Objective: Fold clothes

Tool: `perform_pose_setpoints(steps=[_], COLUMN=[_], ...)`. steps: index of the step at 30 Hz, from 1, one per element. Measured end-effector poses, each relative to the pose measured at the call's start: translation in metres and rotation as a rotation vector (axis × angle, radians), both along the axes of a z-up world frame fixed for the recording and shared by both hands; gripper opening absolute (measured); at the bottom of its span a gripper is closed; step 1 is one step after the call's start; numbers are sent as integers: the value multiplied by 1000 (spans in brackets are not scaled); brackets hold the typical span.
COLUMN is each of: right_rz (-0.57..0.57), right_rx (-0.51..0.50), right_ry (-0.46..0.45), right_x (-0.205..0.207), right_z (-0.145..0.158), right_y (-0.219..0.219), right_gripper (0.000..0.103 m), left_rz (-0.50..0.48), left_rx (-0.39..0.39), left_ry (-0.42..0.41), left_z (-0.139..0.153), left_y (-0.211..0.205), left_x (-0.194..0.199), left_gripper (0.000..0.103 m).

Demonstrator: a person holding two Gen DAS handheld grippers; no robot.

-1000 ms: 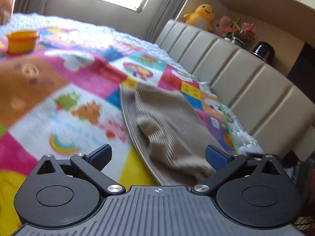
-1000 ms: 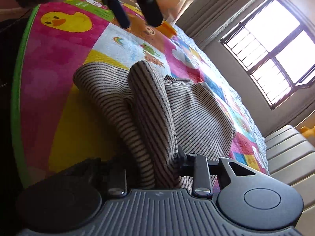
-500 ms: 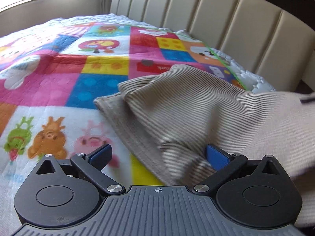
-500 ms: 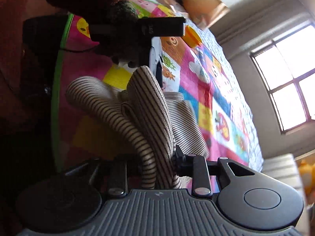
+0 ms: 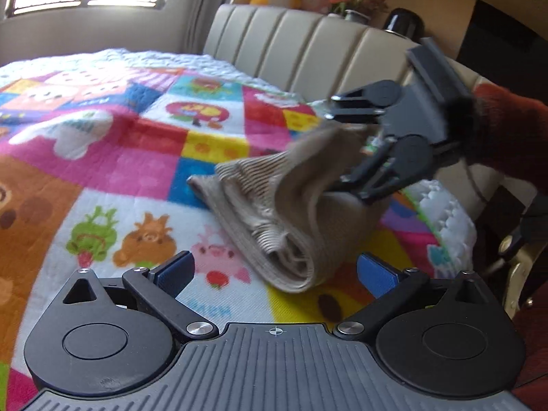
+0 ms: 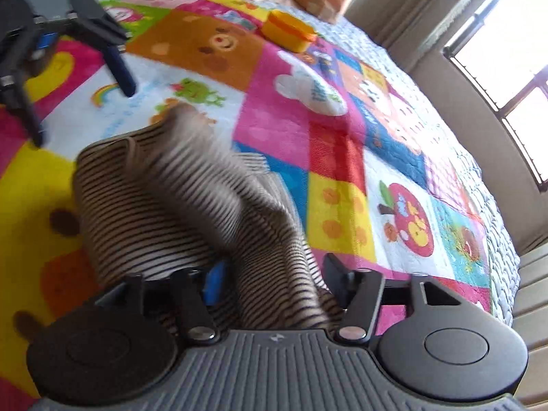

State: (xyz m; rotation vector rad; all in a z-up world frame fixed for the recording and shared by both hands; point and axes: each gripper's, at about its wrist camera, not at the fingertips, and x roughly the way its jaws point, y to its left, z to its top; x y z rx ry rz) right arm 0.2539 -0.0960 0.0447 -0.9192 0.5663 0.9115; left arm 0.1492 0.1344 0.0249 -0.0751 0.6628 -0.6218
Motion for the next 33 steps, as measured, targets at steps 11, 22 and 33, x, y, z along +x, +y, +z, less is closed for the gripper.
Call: perform_pose_setpoints(steps=[11,22,33], right_rz=[-198,-680,-863], right_rx=[246,398,492], right_ry=[-136,-25,25], right_x=[-17,28,22], right_z=[38,-36,-51], right_y=[-44,-89,-93], right_gripper=[103,103,103], left_rz=[76,109,103], left_rx=[228,225,144], left_ry=[-82,-27,40], left_z=[-2,-18,-31], left_y=[-70,-67,-59], left_x=[64,99,114], left_gripper=[103,103,103])
